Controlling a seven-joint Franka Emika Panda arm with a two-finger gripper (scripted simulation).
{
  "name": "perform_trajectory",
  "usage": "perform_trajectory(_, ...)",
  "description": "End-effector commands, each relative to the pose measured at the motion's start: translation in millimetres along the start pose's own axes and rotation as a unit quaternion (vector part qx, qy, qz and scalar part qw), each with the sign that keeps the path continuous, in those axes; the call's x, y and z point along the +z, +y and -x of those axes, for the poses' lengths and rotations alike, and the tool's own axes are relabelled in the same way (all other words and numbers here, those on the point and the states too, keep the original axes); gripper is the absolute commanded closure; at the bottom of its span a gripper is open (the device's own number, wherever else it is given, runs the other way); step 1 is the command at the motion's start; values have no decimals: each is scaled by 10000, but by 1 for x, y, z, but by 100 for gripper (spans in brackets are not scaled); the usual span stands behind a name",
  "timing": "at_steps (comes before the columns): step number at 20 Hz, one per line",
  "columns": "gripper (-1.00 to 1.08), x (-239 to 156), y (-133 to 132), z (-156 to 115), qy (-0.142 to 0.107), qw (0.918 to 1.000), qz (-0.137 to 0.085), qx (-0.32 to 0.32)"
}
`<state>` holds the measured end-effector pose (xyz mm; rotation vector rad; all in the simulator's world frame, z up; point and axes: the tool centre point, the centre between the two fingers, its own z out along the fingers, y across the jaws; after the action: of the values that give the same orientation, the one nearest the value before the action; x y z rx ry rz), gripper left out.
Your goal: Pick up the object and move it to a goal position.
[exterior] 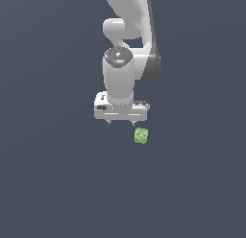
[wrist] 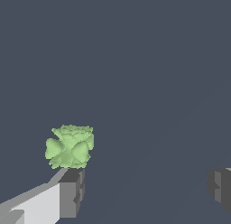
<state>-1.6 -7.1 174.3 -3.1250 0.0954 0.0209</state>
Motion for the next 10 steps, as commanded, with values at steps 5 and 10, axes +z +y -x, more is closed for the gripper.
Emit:
perform_trajectory(5,-92,2,5,0,-29,10000,7,-5)
perform_trajectory(10,-92,7,15,0,-95,9999,22,-33)
